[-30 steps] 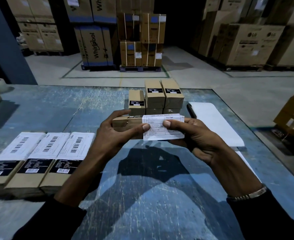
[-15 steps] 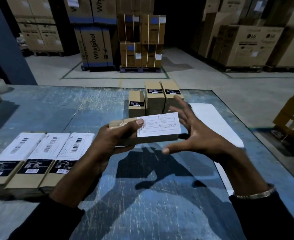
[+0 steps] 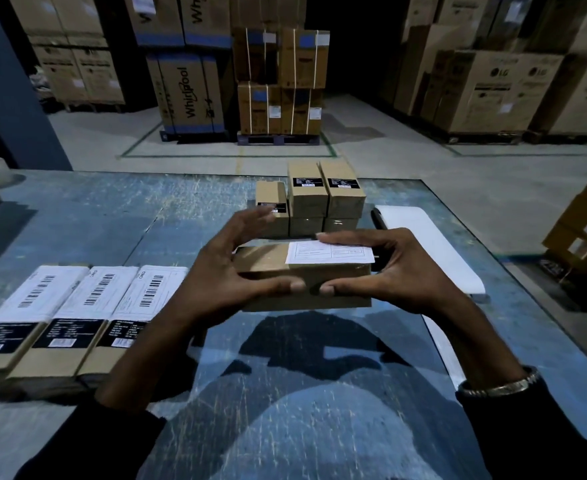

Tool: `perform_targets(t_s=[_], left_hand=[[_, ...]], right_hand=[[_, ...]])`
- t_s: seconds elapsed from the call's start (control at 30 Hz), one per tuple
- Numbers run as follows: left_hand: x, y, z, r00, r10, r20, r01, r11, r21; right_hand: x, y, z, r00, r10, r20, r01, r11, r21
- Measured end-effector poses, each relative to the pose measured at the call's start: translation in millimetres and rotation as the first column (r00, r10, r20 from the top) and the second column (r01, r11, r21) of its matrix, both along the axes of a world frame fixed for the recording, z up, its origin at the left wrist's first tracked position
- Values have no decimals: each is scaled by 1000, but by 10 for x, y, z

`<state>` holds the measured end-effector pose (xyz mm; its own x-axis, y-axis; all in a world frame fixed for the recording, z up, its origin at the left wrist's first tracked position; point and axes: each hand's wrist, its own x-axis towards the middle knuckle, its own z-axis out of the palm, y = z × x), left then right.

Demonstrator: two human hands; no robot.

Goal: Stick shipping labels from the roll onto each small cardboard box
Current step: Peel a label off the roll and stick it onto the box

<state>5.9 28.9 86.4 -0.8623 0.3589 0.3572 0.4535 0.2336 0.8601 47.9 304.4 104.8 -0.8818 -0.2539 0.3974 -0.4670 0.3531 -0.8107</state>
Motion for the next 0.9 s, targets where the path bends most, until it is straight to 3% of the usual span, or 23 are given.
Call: perform_targets(t_s=[0.07, 0.17, 0.43, 0.6, 0.7, 0.73, 0.8, 0.9], left_hand=[[5, -16, -60, 971, -122, -204, 92, 984, -151], [-17, 8, -153, 903, -182, -388, 33, 932, -361], [-47, 172, -541, 919, -114, -378, -44, 922, -385], [-64, 228, -639, 878, -143, -458, -48, 923, -381], [-81, 213, -651, 869, -166, -466, -25, 927, -375], [-96, 201, -652, 859, -183, -478, -17, 924, -383], [-127, 174, -653, 827, -226, -515, -6, 912, -410], [-126, 154, -665, 810, -243, -533, -11, 904, -428]], right_hand=[[-13, -5, -12, 999, 36, 35, -36, 999, -19], [-32, -7, -56, 995, 77, 70, -74, 996, -42], [-169, 127, -381, 960, 112, 256, -80, 988, -134], [-222, 216, -521, 877, 216, 429, -139, 969, -204], [-241, 282, -490, 801, 366, 474, -186, 904, -385], [-256, 276, -480, 813, 368, 451, -159, 886, -436], [-289, 212, -479, 872, 242, 426, -26, 891, -453], [-322, 105, -510, 872, 41, 487, 129, 942, -310]])
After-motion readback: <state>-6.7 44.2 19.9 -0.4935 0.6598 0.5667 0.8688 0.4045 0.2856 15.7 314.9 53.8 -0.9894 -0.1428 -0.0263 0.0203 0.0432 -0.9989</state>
